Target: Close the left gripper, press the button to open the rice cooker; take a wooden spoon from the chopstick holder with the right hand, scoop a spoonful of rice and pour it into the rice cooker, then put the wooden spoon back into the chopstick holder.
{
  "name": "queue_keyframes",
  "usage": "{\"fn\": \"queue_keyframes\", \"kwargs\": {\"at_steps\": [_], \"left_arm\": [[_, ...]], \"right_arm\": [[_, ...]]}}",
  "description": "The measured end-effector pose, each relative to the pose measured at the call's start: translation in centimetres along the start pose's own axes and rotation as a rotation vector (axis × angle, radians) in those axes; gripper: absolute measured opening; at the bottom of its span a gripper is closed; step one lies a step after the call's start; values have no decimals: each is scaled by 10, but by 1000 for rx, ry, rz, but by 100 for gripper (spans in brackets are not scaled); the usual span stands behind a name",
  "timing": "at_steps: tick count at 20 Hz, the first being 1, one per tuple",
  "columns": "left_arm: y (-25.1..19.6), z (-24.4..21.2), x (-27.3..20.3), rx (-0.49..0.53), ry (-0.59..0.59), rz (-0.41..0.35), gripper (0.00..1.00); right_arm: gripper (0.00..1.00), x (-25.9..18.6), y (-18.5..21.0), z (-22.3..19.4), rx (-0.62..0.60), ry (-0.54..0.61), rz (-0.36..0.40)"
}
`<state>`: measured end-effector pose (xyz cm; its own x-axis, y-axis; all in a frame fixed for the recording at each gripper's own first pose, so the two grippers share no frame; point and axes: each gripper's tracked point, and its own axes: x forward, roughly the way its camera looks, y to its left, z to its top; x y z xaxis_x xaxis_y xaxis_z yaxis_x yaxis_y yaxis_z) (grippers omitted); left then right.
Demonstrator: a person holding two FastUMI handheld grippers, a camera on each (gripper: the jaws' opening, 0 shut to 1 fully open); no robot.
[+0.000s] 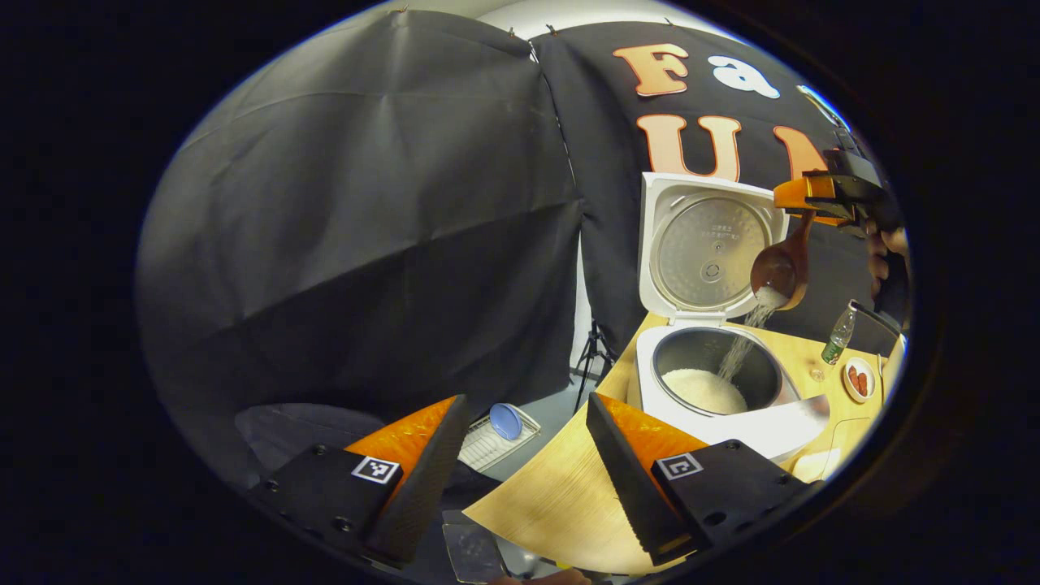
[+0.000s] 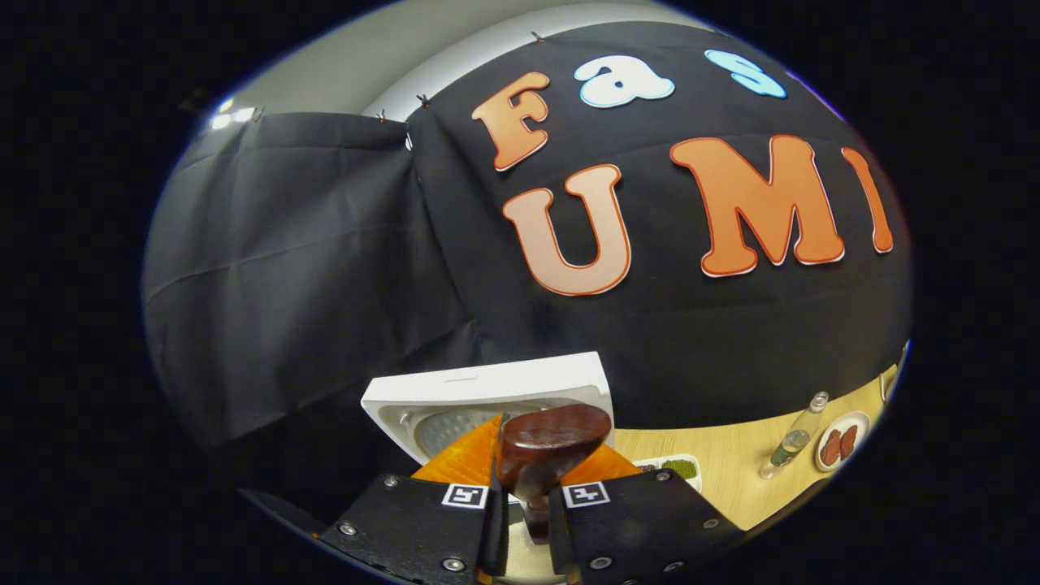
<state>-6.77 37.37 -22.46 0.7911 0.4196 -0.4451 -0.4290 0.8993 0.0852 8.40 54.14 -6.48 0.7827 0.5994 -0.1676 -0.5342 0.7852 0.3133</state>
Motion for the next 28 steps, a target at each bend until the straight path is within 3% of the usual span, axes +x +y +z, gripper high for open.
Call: {"fn": "queue_keyframes", "kwargs": {"at_steps": [10, 11, 12, 20, 21, 22, 23, 28], "left_arm": [[10, -6, 0, -21, 15, 29, 99], [10, -5, -1, -19, 13, 32, 93], [13, -5, -1, -15, 9, 40, 93], [3, -8, -19, -73, 23, 73, 93], [-1, -11, -22, -82, 31, 73, 99], [-3, -11, -25, -82, 33, 77, 92], [-4, -10, -30, -78, 29, 86, 93], [-25, -1, -49, -95, 9, 108, 93]], "right_arm": [[19, 2, 31, 15, -186, -68, 56], [19, 3, 33, 17, -201, -81, 60], [19, 3, 35, 18, -208, -87, 66], [19, 3, 38, 14, -205, -80, 135], [19, 2, 38, 14, -202, -77, 145], [19, 1, 38, 14, -193, -78, 150], [19, -2, 36, 17, -180, -80, 154], [19, -26, -3, 36, -84, -88, 157]]}}
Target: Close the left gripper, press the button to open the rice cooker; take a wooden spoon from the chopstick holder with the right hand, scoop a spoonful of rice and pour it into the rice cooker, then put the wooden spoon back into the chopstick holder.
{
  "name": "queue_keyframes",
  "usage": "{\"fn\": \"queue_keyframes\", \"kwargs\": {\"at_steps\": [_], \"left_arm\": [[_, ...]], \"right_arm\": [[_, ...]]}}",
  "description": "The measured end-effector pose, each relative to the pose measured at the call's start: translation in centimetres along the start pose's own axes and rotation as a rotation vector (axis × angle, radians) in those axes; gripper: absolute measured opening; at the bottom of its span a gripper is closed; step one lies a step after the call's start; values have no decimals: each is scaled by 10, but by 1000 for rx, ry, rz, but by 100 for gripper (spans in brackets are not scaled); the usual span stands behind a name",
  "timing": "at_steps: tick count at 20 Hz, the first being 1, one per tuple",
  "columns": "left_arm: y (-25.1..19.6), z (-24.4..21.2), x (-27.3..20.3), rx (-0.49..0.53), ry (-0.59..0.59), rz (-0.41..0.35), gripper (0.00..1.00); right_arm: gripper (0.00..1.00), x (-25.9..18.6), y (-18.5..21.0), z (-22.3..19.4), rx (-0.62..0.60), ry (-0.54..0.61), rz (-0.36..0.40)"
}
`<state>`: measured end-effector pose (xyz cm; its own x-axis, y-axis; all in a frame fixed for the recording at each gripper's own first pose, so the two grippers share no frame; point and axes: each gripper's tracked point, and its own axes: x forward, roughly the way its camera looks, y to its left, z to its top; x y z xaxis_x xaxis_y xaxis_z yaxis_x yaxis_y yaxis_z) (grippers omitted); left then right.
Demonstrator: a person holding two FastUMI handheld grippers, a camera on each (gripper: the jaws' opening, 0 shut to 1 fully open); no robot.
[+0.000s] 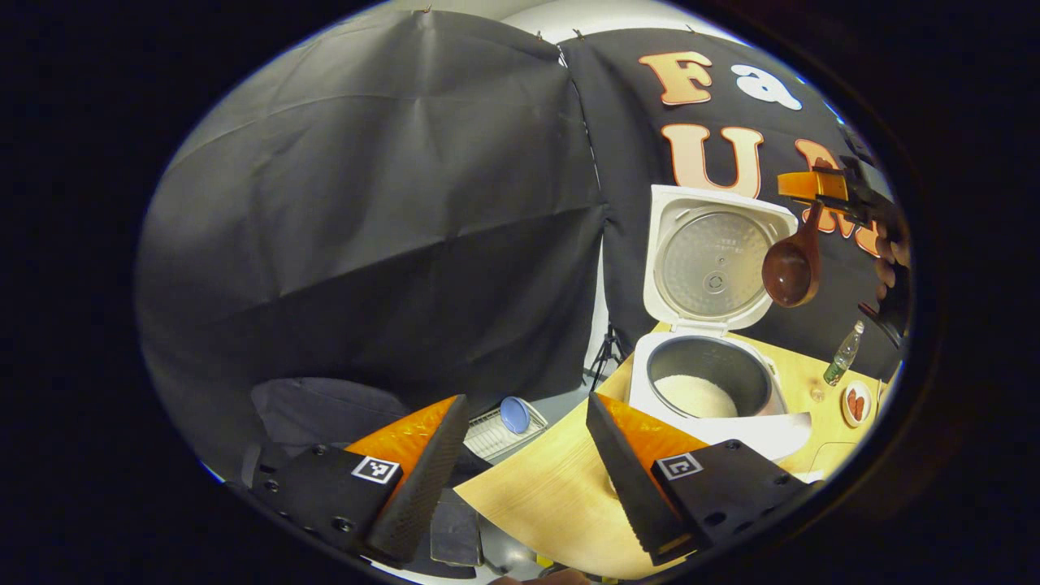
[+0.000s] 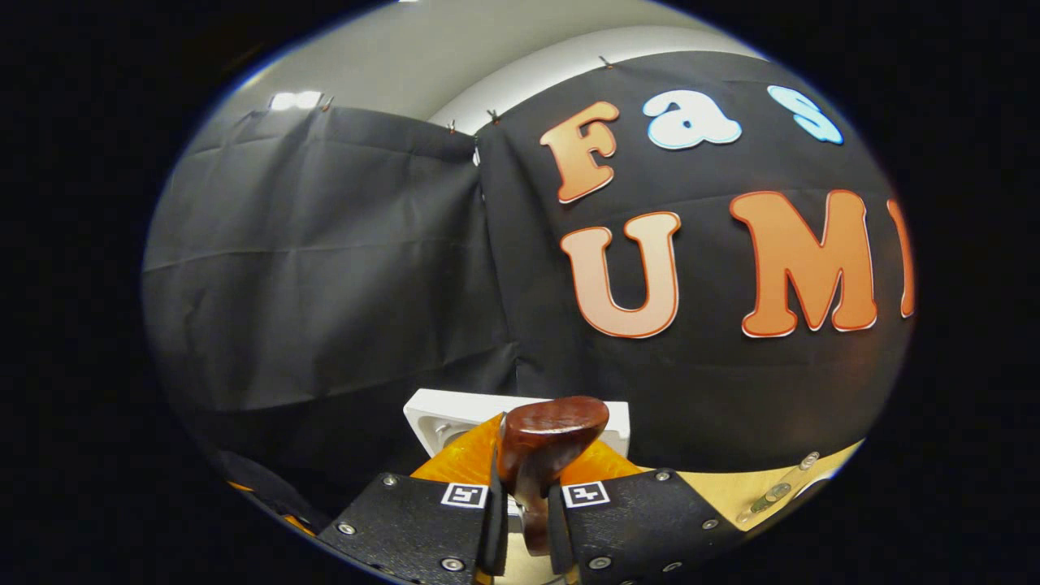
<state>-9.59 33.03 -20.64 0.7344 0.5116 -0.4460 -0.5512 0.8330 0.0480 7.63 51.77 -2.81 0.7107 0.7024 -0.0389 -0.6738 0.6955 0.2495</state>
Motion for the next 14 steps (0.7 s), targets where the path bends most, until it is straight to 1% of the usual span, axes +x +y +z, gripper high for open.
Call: {"fn": "queue_keyframes", "kwargs": {"at_steps": [1, 3, 4, 5, 6, 9, 10, 11, 13, 14], "left_arm": [[-7, 1, -6, -33, 7, -2, 92], [-32, -1, -19, -92, 32, -33, 92], [-44, -3, -22, -99, 40, -46, 92], [-53, -7, -26, -99, 46, -57, 92], [-63, -8, -30, -94, 51, -70, 98], [-90, -8, -39, -64, 54, -107, 97], [-99, -7, -42, -51, 52, -118, 93], [-109, -6, -46, -42, 50, -130, 96], [-126, -5, -54, -29, 45, -154, 96], [-134, -5, -60, -23, 44, -167, 93]], "right_arm": [[19, -9, -10, 4, 25, -2, -4], [19, -28, -35, 8, 77, -6, -26], [24, -39, -50, 9, 110, -6, -44], [19, -49, -65, 10, 162, -10, -66], [20, -58, -77, 11, 217, -10, -75], [19, -87, -121, 12, 334, -17, -124], [19, -102, -137, 13, 363, -21, -147], [19, -115, -152, 13, 388, -21, -168], [19, -143, -185, 10, 430, -28, -220], [19, -159, -201, 6, 449, -27, -249]]}}
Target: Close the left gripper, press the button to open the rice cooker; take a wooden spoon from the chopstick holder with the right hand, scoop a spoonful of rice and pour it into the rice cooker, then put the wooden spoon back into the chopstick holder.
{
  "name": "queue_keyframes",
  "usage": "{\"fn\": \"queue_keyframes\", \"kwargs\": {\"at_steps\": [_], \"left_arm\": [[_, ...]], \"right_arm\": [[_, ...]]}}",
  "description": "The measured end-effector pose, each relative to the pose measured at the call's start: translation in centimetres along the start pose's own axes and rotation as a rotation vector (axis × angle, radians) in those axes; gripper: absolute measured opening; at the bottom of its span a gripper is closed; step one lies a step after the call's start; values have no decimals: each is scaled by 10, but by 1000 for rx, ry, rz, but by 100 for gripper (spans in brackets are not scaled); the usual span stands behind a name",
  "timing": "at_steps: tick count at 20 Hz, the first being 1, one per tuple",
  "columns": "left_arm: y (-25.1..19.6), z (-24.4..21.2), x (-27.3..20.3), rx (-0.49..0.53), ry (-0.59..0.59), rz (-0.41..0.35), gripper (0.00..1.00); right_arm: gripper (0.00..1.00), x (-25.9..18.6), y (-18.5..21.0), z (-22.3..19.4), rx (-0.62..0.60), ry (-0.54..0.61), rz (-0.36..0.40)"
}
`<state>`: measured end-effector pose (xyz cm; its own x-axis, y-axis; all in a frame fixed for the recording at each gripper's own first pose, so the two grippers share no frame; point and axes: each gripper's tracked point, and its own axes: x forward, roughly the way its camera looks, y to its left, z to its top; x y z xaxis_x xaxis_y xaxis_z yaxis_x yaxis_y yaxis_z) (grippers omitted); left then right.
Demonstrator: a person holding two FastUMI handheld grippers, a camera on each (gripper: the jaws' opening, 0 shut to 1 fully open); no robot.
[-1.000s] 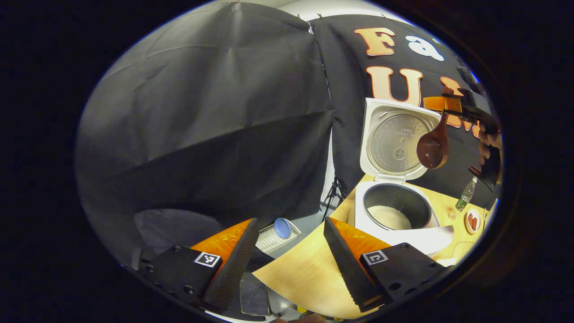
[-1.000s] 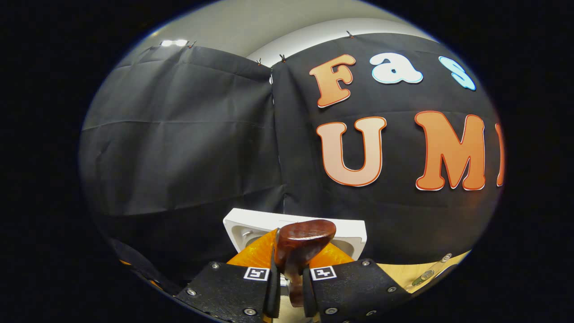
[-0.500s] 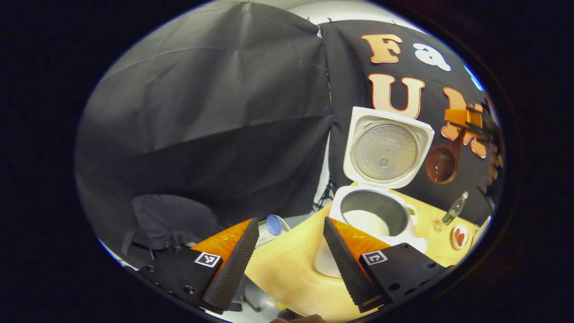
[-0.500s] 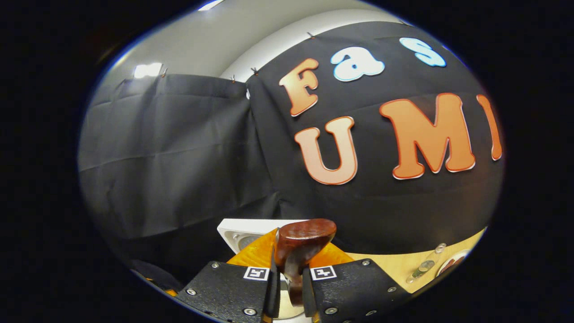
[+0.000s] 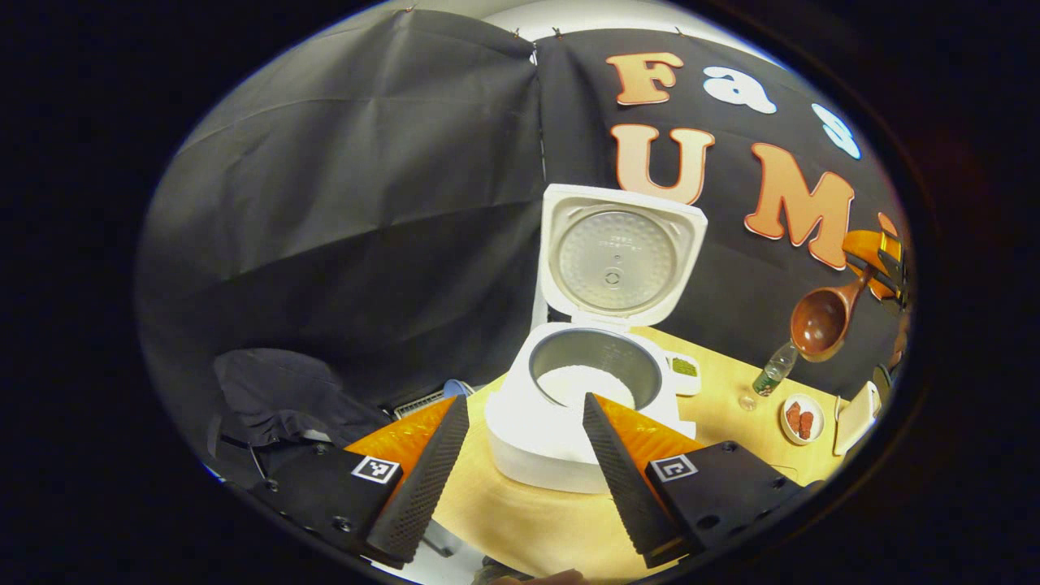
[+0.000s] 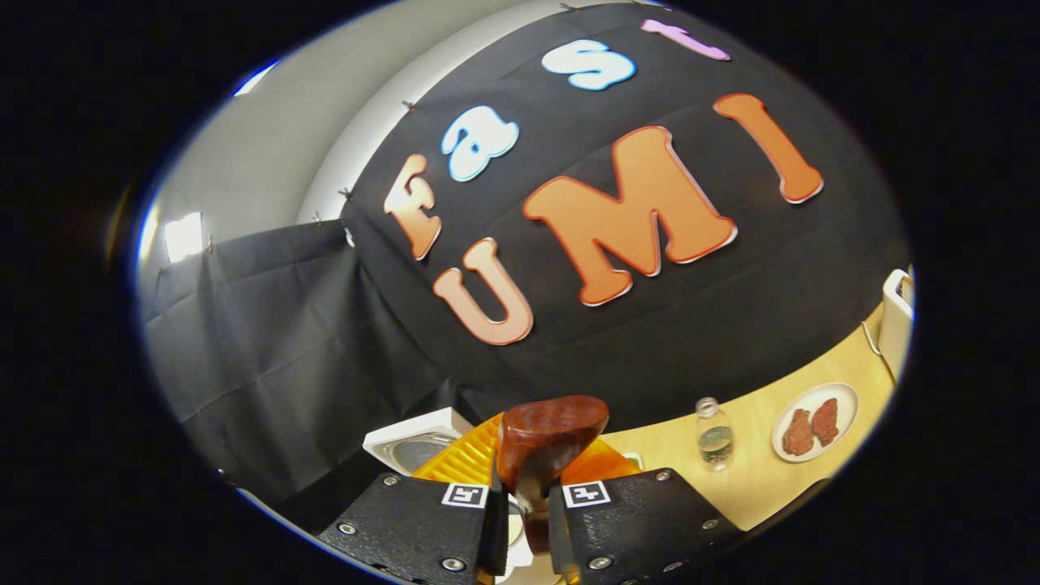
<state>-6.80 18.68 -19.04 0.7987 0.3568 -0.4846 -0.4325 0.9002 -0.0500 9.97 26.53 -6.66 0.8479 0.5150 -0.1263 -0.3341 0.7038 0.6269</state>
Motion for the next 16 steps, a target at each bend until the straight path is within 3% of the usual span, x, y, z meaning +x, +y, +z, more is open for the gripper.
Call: {"fn": "queue_keyframes", "kwargs": {"at_steps": [9, 10, 15, 16], "left_arm": [[-75, -2, -17, 87, -22, -106, 96], [-83, -4, -18, 94, -15, -115, 93], [-114, -7, -30, 136, -19, -158, 96], [-119, -8, -32, 145, -19, -164, 93]], "right_arm": [[19, -109, -157, 22, 103, -24, -255], [19, -123, -171, 22, 108, -24, -275], [19, -184, -244, 6, 168, -17, -382], [19, -194, -258, -1, 188, -11, -398]]}}
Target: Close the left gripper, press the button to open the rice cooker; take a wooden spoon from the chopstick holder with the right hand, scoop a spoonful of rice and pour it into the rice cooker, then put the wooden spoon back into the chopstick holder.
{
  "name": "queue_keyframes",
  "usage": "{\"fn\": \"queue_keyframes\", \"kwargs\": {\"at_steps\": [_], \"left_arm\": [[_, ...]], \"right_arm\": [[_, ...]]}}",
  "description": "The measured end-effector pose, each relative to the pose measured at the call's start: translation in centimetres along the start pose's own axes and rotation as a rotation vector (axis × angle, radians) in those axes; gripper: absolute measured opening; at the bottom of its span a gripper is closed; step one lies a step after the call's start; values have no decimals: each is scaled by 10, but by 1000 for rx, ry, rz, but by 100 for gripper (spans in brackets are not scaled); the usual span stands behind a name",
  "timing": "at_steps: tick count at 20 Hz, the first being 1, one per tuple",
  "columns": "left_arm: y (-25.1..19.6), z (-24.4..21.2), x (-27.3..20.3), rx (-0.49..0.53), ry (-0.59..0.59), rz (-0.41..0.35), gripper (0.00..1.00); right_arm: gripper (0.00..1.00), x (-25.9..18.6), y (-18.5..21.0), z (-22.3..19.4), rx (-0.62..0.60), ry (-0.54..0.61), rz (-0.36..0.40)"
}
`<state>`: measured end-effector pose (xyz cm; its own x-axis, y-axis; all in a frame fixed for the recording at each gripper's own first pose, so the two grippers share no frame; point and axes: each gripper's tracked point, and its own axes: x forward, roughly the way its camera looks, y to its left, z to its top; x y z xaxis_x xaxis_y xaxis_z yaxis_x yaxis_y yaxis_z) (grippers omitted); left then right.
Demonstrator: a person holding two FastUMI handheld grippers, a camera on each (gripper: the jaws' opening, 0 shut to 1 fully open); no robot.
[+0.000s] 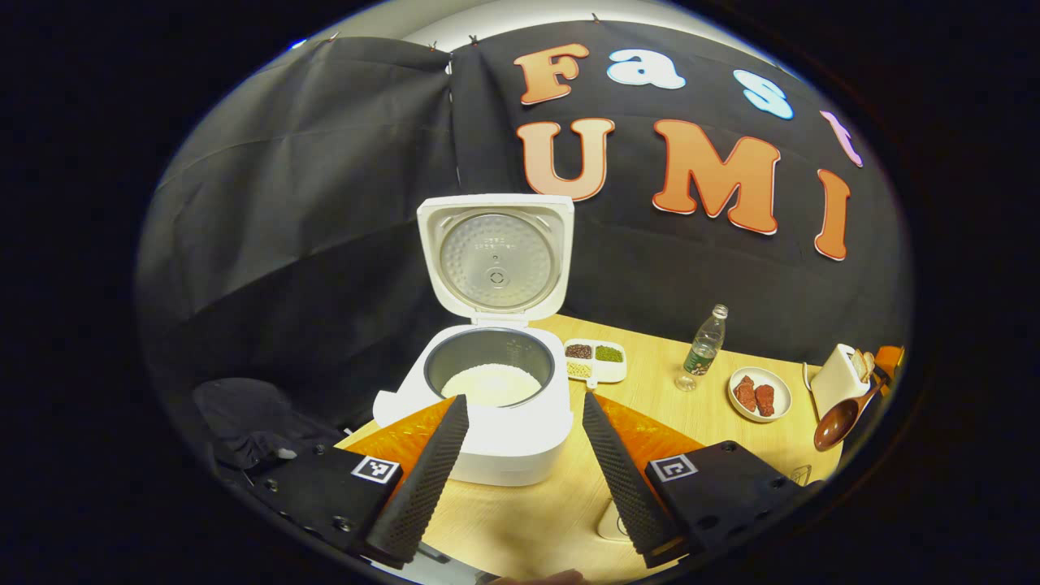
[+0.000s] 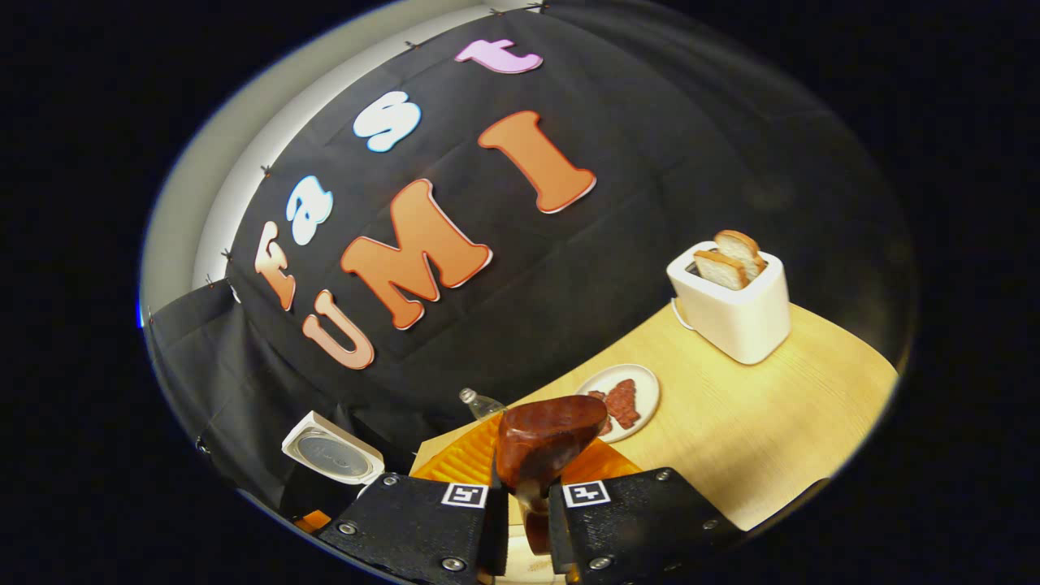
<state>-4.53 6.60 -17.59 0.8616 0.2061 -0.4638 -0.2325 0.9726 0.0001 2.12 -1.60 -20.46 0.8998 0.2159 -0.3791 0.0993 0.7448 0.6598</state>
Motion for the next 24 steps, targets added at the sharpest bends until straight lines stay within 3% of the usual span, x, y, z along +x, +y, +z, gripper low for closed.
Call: {"fn": "queue_keyframes", "kwargs": {"at_steps": [1, 5, 6, 10, 11, 14, 15, 24], "left_arm": [[-4, 1, -2, 8, -2, -6, 96], [-26, 8, -9, 51, -16, -27, 93], [-33, 10, -13, 65, -20, -35, 96], [-51, 16, -25, 112, -46, -51, 93], [-54, 16, -29, 125, -53, -53, 97], [-64, 19, -38, 159, -71, -59, 93], [-67, 20, -39, 168, -76, -62, 98], [-79, 25, -48, 223, -106, -69, 99]], "right_arm": [[19, -3, -17, -4, 19, 8, -15], [19, -9, -79, -21, 116, 37, -67], [19, -8, -91, -25, 141, 37, -74], [19, -4, -122, -38, 167, 36, -94], [19, -4, -125, -41, 164, 42, -89], [19, 1, -127, -51, 164, 49, -70], [19, 2, -126, -56, 154, 52, -61], [20, 6, -121, -55, 87, -6, -49]]}}
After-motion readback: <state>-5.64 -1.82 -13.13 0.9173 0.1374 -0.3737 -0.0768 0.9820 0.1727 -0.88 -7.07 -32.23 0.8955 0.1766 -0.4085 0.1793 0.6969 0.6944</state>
